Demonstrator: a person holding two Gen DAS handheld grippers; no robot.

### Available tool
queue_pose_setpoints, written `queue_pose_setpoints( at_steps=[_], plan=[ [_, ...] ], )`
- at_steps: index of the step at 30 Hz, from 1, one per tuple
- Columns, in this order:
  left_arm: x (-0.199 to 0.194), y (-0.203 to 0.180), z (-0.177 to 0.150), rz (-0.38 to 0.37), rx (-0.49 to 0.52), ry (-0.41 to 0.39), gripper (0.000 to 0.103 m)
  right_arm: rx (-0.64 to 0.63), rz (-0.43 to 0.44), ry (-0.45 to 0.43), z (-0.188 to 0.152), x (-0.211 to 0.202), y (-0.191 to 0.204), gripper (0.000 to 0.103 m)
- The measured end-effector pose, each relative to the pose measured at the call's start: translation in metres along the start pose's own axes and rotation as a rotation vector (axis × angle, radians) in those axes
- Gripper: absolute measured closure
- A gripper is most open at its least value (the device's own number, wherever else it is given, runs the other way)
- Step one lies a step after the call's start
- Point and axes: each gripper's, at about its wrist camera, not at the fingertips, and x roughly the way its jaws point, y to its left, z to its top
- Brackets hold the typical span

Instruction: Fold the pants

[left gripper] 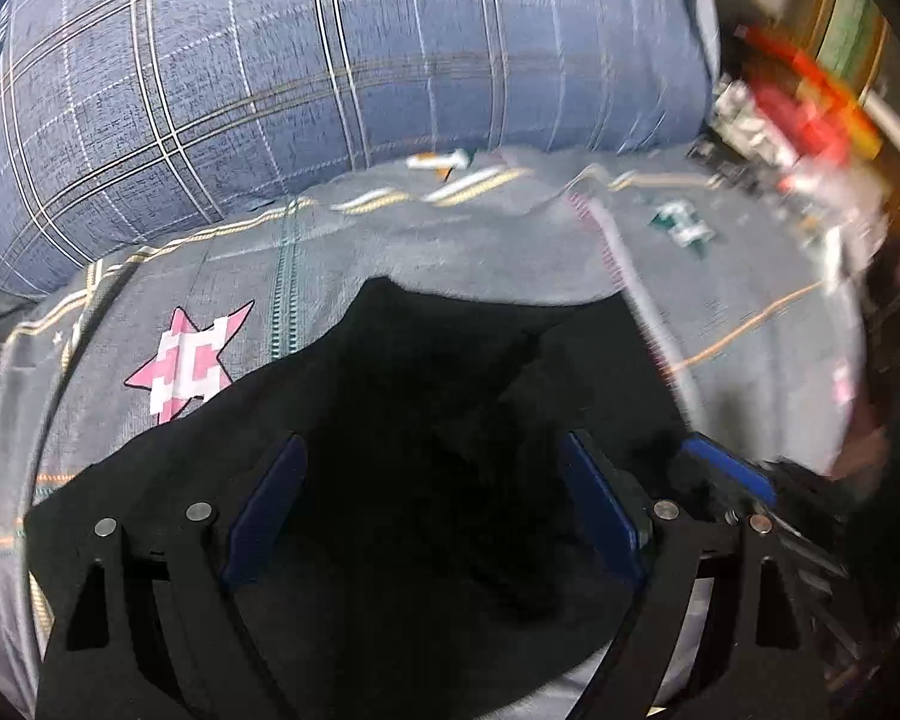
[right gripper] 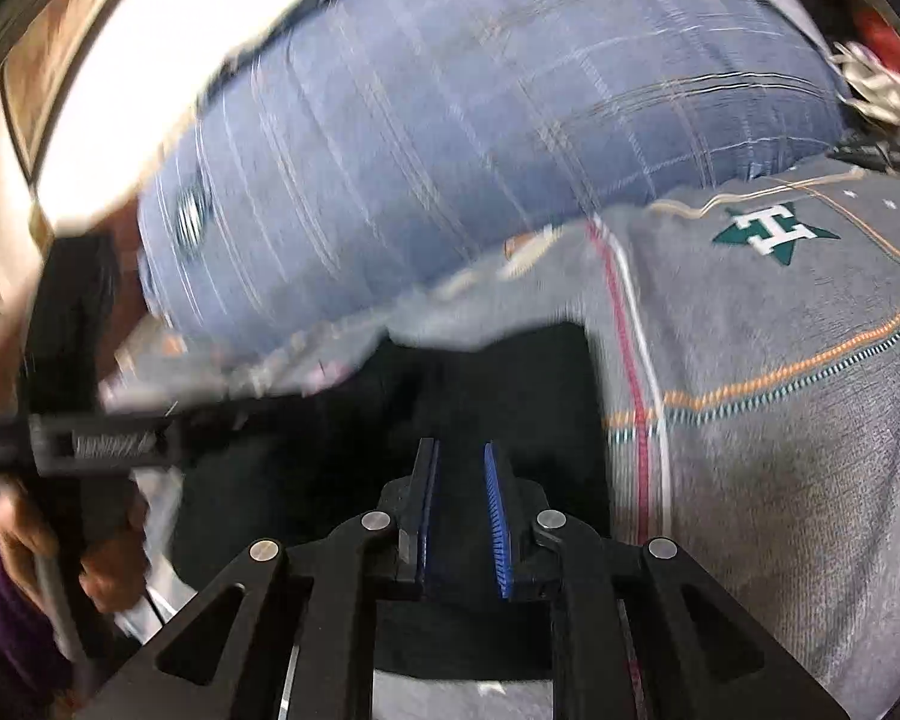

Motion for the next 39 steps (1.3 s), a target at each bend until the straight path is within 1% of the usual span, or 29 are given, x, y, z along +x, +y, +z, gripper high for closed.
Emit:
queue_pose_setpoints(
  at_steps=[2, 4, 5, 6, 7, 9, 12, 14, 16, 18, 19, 21, 23, 25, 27, 28, 29, 32, 34, 36, 37, 39],
  plan=[
    [0.017, 0.001, -0.004, 0.094, 0.013, 0.047, 0.016, -0.036, -0.031, 0.060, -0.005, 0.012, 0.004, 0.088],
    [0.030, 0.007, -0.009, 0.120, 0.016, 0.081, 0.014, -0.037, -0.031, 0.124, -0.013, 0.024, 0.008, 0.088],
    [0.033, 0.014, -0.011, 0.111, -0.001, 0.082, 0.013, -0.039, -0.031, 0.165, -0.018, 0.031, 0.010, 0.088],
    [0.032, 0.022, -0.012, 0.105, -0.026, 0.085, 0.012, -0.052, -0.035, 0.166, -0.021, 0.033, 0.015, 0.088],
    [0.032, 0.028, -0.013, 0.107, -0.045, 0.095, 0.012, -0.065, -0.036, 0.160, -0.020, 0.032, 0.018, 0.084],
    [0.032, 0.042, -0.015, 0.151, -0.080, 0.117, 0.013, -0.062, 0.004, 0.165, -0.019, 0.032, 0.020, 0.084],
    [0.028, 0.061, -0.020, 0.135, -0.133, 0.117, 0.013, -0.080, 0.085, 0.161, -0.018, 0.029, 0.033, 0.084],
    [0.019, 0.069, -0.020, 0.089, -0.188, 0.088, 0.013, -0.120, 0.098, 0.110, -0.017, 0.023, 0.045, 0.084],
    [0.012, 0.069, -0.017, 0.057, -0.218, 0.052, 0.013, -0.129, 0.105, 0.085, -0.014, 0.025, 0.051, 0.084],
    [0.010, 0.063, -0.013, 0.032, -0.214, 0.021, 0.013, -0.132, 0.084, 0.110, -0.015, 0.036, 0.056, 0.084],
    [0.011, 0.058, -0.010, 0.035, -0.201, 0.014, 0.013, -0.137, 0.077, 0.131, -0.017, 0.042, 0.058, 0.084],
    [0.017, 0.043, -0.004, 0.073, -0.161, 0.007, 0.013, -0.157, 0.082, 0.146, -0.021, 0.051, 0.066, 0.084],
    [0.025, 0.034, 0.001, 0.121, -0.128, 0.008, 0.013, -0.220, 0.085, 0.134, -0.025, 0.051, 0.075, 0.084],
    [0.040, 0.029, 0.003, 0.212, -0.076, 0.035, 0.013, -0.242, 0.085, 0.137, -0.028, 0.053, 0.077, 0.081],
    [0.057, 0.026, 0.000, 0.284, -0.023, 0.068, 0.011, -0.220, 0.101, 0.148, -0.027, 0.056, 0.072, 0.080],
    [0.055, 0.028, -0.001, 0.281, -0.028, 0.040, 0.010, -0.202, 0.109, 0.154, -0.025, 0.058, 0.069, 0.078],
    [0.052, 0.029, -0.003, 0.281, -0.033, 0.032, 0.010, -0.172, 0.118, 0.169, -0.023, 0.062, 0.064, 0.077],
    [0.047, 0.034, -0.004, 0.263, -0.038, 0.042, 0.010, -0.096, 0.166, 0.192, -0.017, 0.063, 0.050, 0.076],
    [0.036, 0.043, -0.008, 0.251, -0.061, 0.030, 0.010, -0.087, 0.171, 0.198, -0.015, 0.064, 0.049, 0.076],
    [0.017, 0.058, -0.019, 0.248, -0.100, -0.015, 0.010, -0.109, 0.152, 0.185, -0.013, 0.062, 0.052, 0.076],
    [0.008, 0.069, -0.026, 0.258, -0.125, -0.038, 0.010, -0.129, 0.142, 0.158, -0.011, 0.057, 0.055, 0.074],
    [-0.006, 0.086, -0.045, 0.287, -0.169, -0.075, 0.010, -0.141, 0.149, 0.103, -0.007, 0.049, 0.056, 0.074]
  ],
)
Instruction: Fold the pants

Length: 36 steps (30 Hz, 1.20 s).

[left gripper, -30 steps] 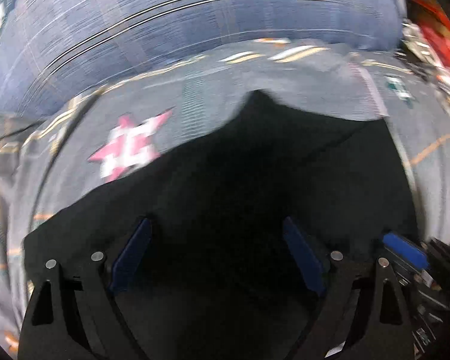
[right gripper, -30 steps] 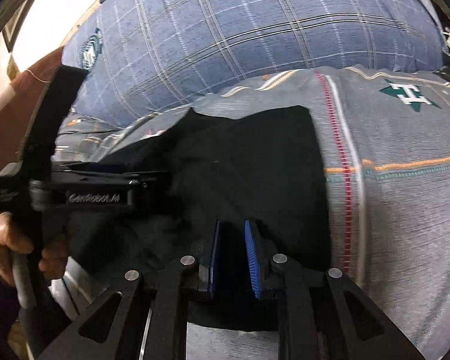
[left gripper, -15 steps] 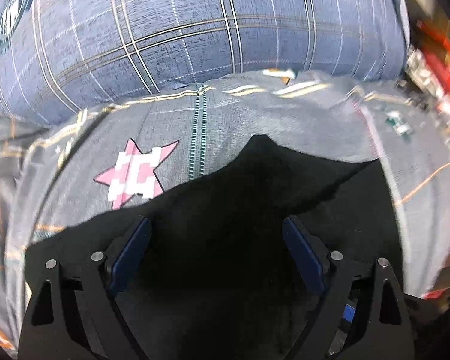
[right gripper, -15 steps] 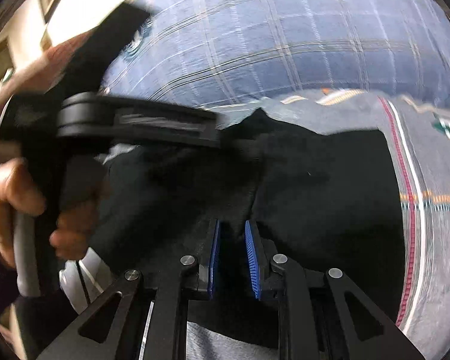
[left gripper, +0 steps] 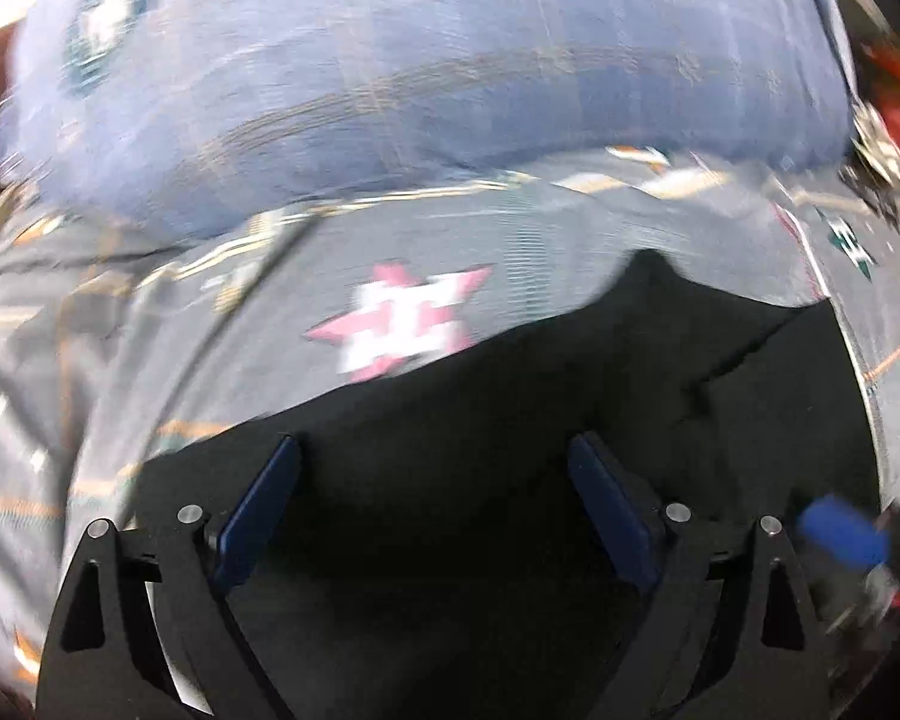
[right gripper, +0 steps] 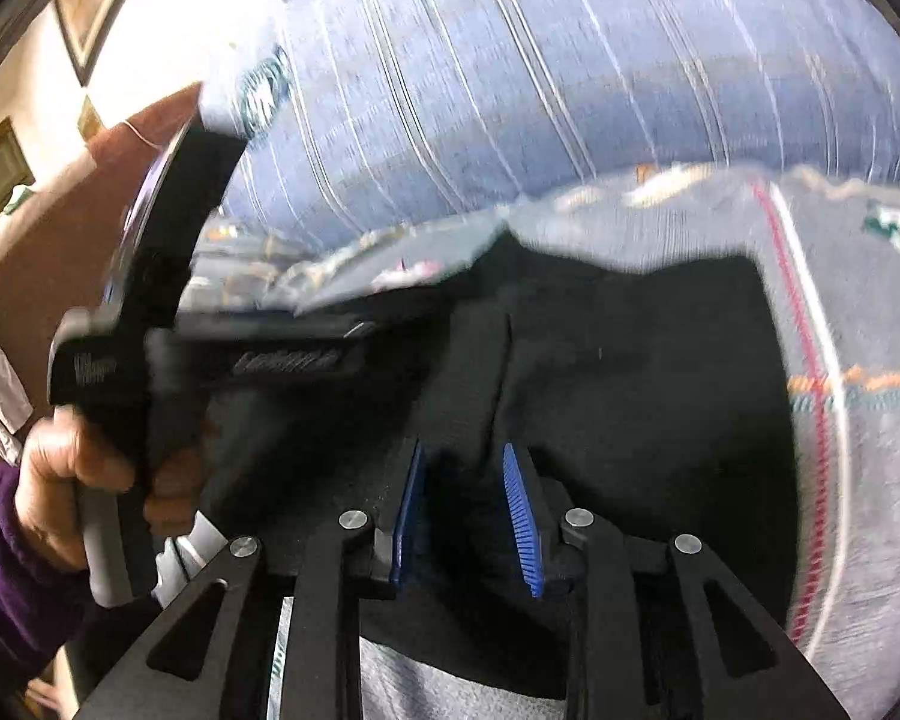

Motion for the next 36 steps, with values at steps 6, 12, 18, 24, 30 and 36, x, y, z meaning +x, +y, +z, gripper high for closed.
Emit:
queue_pose_setpoints(
  at_steps=[6, 12, 18, 24, 30, 36],
  plan=[
    [-0.027, 0.072, -0.070, 0.120, -0.139, -0.067, 0.010, 0.003, -0.008, -0.011, 0.001, 0.003, 0.007, 0.074],
    [-0.029, 0.099, -0.118, 0.141, -0.189, -0.048, 0.009, -0.115, -0.131, 0.024, -0.015, 0.018, 0.034, 0.056],
    [-0.045, 0.108, -0.133, 0.071, -0.336, -0.089, 0.009, -0.222, -0.237, 0.029, -0.025, 0.019, 0.053, 0.051],
    [-0.056, 0.135, -0.152, -0.004, -0.506, -0.130, 0.009, -0.250, -0.125, 0.050, 0.009, 0.021, 0.095, 0.050],
    [-0.029, 0.132, -0.144, -0.072, -0.515, -0.041, 0.009, -0.344, 0.038, 0.177, 0.050, 0.075, 0.178, 0.041],
    [-0.016, 0.143, -0.135, -0.164, -0.566, -0.035, 0.009, -0.397, 0.015, 0.328, 0.061, 0.145, 0.226, 0.040]
  ],
)
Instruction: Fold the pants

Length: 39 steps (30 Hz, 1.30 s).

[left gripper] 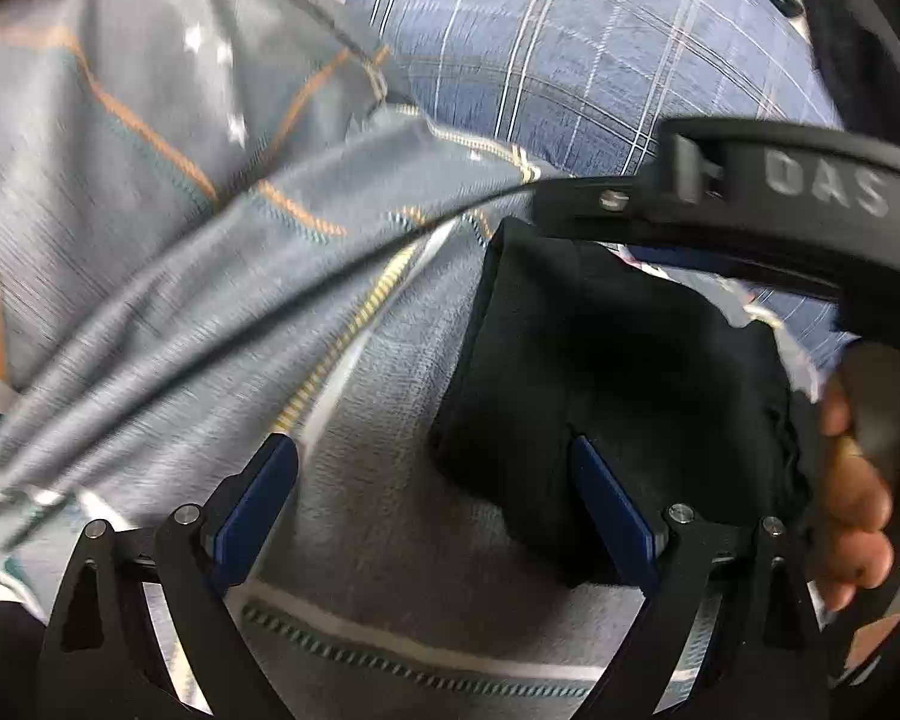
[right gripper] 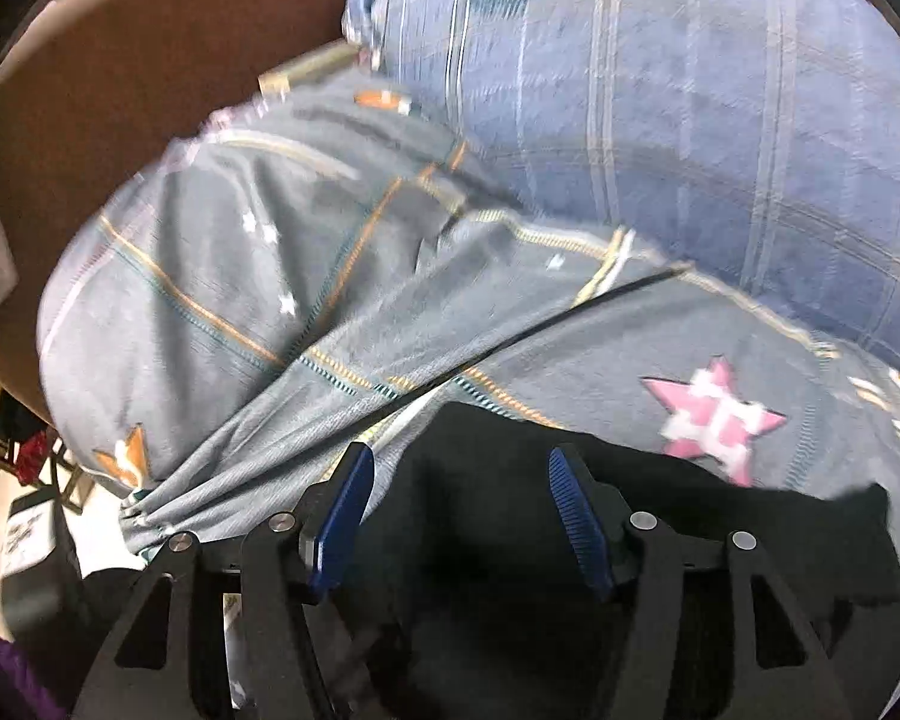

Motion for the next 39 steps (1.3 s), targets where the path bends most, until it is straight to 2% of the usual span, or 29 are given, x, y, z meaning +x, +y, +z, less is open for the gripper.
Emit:
queue_pose_setpoints(
  at_steps=[2, 5, 7, 8, 9, 10, 11, 13, 16, 20, 21, 23, 24, 25, 27, 30, 33, 35, 36, 38, 39],
  plan=[
    [-0.002, -0.002, 0.003, -0.015, 0.006, -0.023, 0.010, 0.025, 0.005, 0.071, 0.009, 0.019, 0.000, 0.040],
    [0.002, -0.006, 0.003, -0.075, 0.009, -0.003, 0.014, 0.017, -0.035, 0.166, 0.017, 0.043, 0.001, 0.040],
    [0.001, -0.008, 0.002, -0.067, 0.021, -0.011, 0.028, 0.007, -0.050, 0.198, 0.016, 0.052, 0.000, 0.041],
    [0.001, -0.009, 0.001, -0.081, 0.023, -0.010, 0.043, 0.011, -0.050, 0.199, 0.017, 0.053, -0.001, 0.043],
    [0.001, -0.009, -0.001, -0.119, 0.019, -0.007, 0.056, 0.014, -0.057, 0.194, 0.016, 0.053, -0.003, 0.057],
    [0.001, -0.010, -0.001, -0.132, 0.023, -0.004, 0.058, 0.008, -0.080, 0.187, 0.015, 0.051, -0.005, 0.080],
    [0.001, -0.010, -0.002, -0.121, 0.035, -0.011, 0.059, -0.002, -0.122, 0.173, 0.014, 0.047, -0.008, 0.090],
    [-0.001, -0.014, -0.003, -0.112, 0.059, -0.024, 0.061, 0.032, -0.115, 0.134, 0.014, 0.038, -0.019, 0.103],
    [-0.005, -0.015, -0.002, -0.138, 0.062, -0.048, 0.063, 0.094, -0.124, 0.024, 0.007, 0.012, -0.040, 0.103],
    [-0.016, -0.012, -0.006, -0.148, 0.065, -0.063, 0.064, 0.192, -0.051, -0.101, -0.009, -0.021, -0.066, 0.103],
    [-0.017, -0.012, -0.007, -0.154, 0.056, -0.062, 0.065, 0.204, -0.018, -0.102, -0.010, -0.024, -0.070, 0.097],
    [-0.014, -0.010, -0.003, -0.159, 0.042, -0.059, 0.065, 0.232, 0.067, -0.034, -0.004, -0.020, -0.072, 0.096],
    [-0.014, -0.010, -0.004, -0.160, 0.036, -0.056, 0.065, 0.239, 0.076, -0.007, -0.001, -0.018, -0.069, 0.085],
    [-0.014, -0.010, -0.005, -0.160, 0.033, -0.056, 0.065, 0.239, 0.070, 0.022, 0.004, -0.015, -0.065, 0.058],
    [-0.015, -0.014, -0.007, -0.153, 0.043, -0.067, 0.065, 0.222, 0.037, 0.082, 0.017, -0.006, -0.051, 0.032],
    [-0.016, -0.016, -0.006, -0.148, 0.053, -0.085, 0.065, 0.180, 0.003, 0.162, 0.036, 0.012, -0.023, 0.033],
    [-0.013, -0.011, -0.006, -0.157, 0.014, -0.059, 0.065, 0.061, -0.095, 0.309, 0.049, 0.041, 0.009, 0.032],
    [-0.011, -0.006, -0.006, -0.165, -0.008, -0.045, 0.065, 0.007, -0.183, 0.385, 0.048, 0.062, 0.019, 0.032],
    [-0.011, -0.005, -0.006, -0.167, -0.012, -0.041, 0.065, 0.003, -0.196, 0.413, 0.047, 0.069, 0.020, 0.033],
    [-0.011, -0.005, -0.005, -0.168, -0.010, -0.044, 0.065, 0.005, -0.219, 0.436, 0.043, 0.077, 0.020, 0.040],
    [-0.012, -0.006, -0.005, -0.170, -0.005, -0.051, 0.065, -0.012, -0.245, 0.423, 0.041, 0.076, 0.021, 0.052]
  ],
)
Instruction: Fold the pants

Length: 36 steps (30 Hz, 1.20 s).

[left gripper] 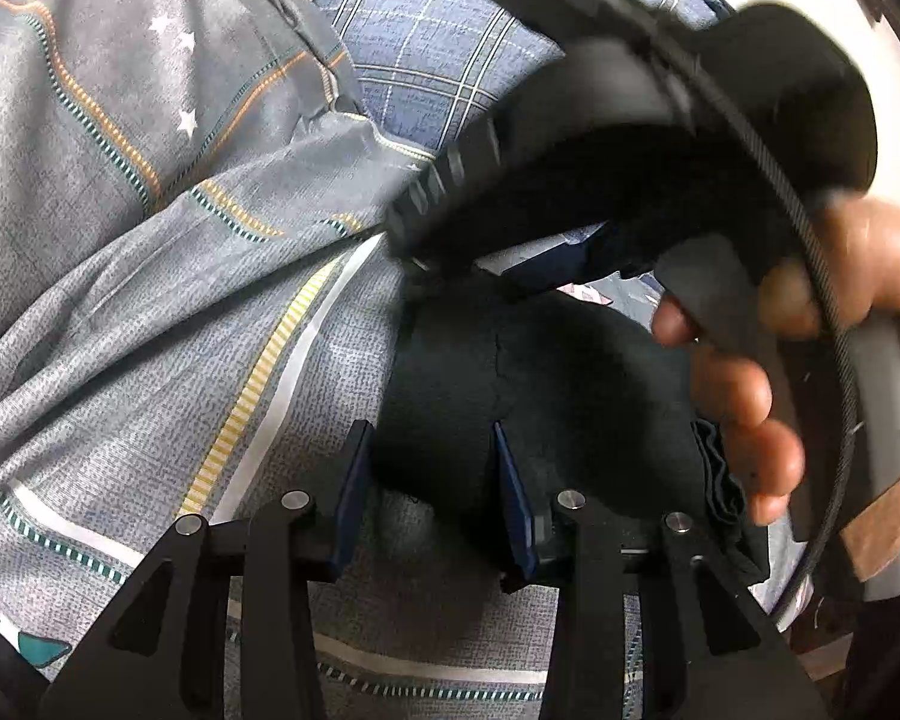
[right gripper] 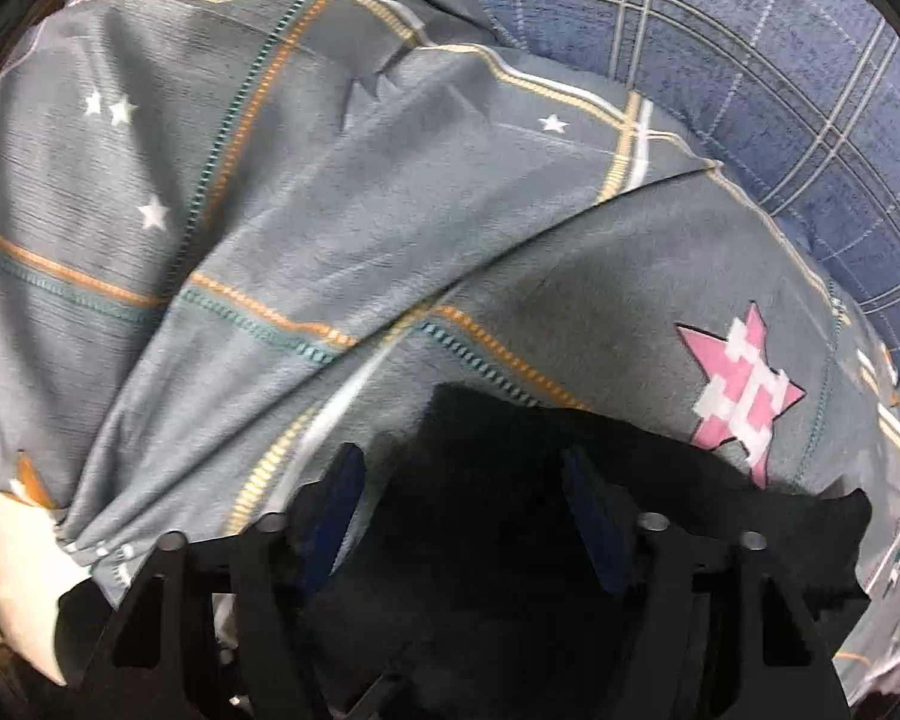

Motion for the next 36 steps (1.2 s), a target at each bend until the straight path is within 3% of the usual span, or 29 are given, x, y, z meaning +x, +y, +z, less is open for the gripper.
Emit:
queue_pose_setpoints(
  at_steps=[1, 3, 7, 14, 17, 20, 29, 36],
  plan=[
    [-0.002, -0.001, 0.000, -0.006, 0.010, -0.013, 0.065, -0.015, -0.020, -0.007, -0.002, -0.001, 0.001, 0.064],
    [-0.011, -0.003, -0.002, -0.022, 0.029, -0.034, 0.065, -0.011, -0.009, -0.035, -0.010, -0.006, -0.005, 0.077],
    [-0.015, -0.006, -0.001, -0.065, 0.088, -0.080, 0.065, 0.081, 0.130, -0.165, -0.034, -0.030, -0.034, 0.087],
    [-0.033, -0.047, -0.015, -0.213, 0.291, -0.146, 0.065, 0.303, 0.444, -0.425, -0.093, -0.062, -0.114, 0.088],
    [-0.030, -0.068, -0.027, -0.229, 0.387, -0.143, 0.065, 0.383, 0.590, -0.511, -0.123, -0.058, -0.146, 0.088],
    [-0.024, -0.087, -0.032, -0.247, 0.441, -0.120, 0.065, 0.460, 0.667, -0.573, -0.149, -0.053, -0.172, 0.089],
    [-0.006, -0.158, -0.052, -0.258, 0.584, -0.123, 0.063, 0.635, 0.702, -0.719, -0.204, -0.054, -0.248, 0.092],
    [-0.001, -0.198, -0.103, -0.414, 0.715, 0.028, 0.056, 0.830, 0.691, -0.739, -0.248, -0.034, -0.319, 0.101]
  ],
)
